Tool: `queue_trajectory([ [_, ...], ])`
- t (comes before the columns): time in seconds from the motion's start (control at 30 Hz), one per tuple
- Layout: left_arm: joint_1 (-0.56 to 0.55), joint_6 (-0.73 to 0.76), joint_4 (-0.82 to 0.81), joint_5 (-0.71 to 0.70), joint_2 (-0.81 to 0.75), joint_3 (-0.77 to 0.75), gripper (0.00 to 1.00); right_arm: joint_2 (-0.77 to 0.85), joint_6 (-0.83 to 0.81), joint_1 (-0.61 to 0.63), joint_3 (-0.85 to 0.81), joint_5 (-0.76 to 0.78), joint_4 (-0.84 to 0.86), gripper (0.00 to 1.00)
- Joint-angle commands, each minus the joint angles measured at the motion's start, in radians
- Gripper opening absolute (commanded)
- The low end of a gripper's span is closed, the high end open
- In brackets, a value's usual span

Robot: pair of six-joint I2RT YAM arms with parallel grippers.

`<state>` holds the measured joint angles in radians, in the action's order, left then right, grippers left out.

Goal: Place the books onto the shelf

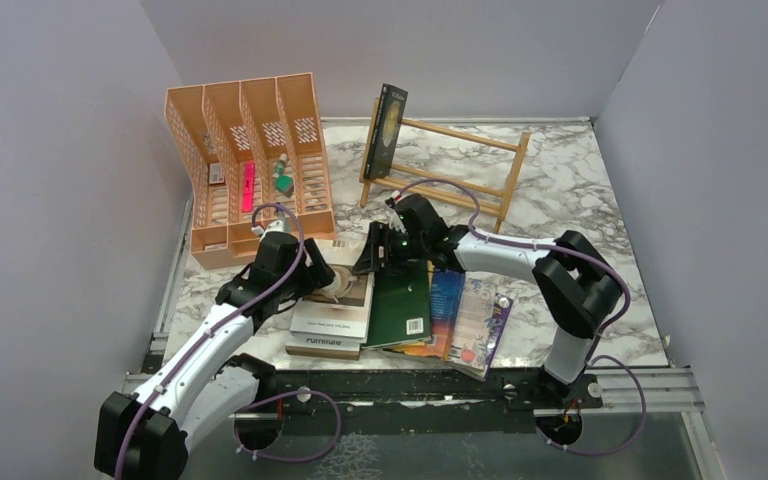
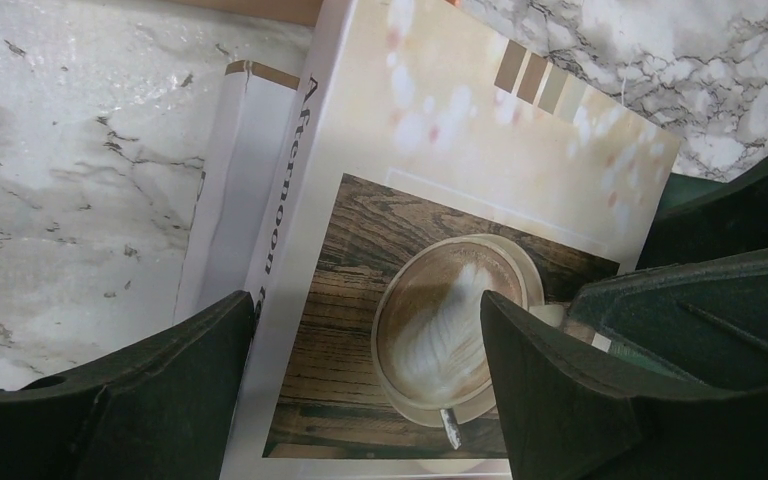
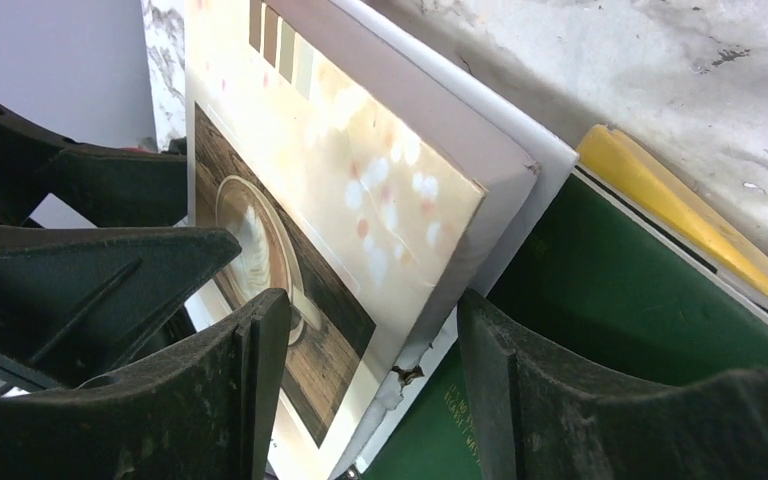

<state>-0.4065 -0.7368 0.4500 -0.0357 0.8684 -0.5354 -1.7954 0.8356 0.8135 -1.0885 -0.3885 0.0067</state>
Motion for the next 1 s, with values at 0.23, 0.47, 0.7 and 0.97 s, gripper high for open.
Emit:
queue_trajectory([
  [0.23,-0.011,-0.002,-0.157,0.266,0.009,0.021,0.76,0.079,0.069,0.018,0.052,-0.083,0.156,0.59],
  [0.47,-0.011,-0.002,-0.252,0.402,0.021,0.032,0.74,0.209,0.048,0.018,0.103,0.074,0.080,0.48],
  [0.7,-0.018,-0.110,-0.481,0.555,0.066,0.093,0.69,0.291,0.018,0.018,0.126,0.235,-0.112,0.47],
  [0.97,-0.054,-0.134,-0.634,0.675,0.139,0.075,0.69,0.424,-0.014,0.018,0.189,0.498,-0.203,0.50],
])
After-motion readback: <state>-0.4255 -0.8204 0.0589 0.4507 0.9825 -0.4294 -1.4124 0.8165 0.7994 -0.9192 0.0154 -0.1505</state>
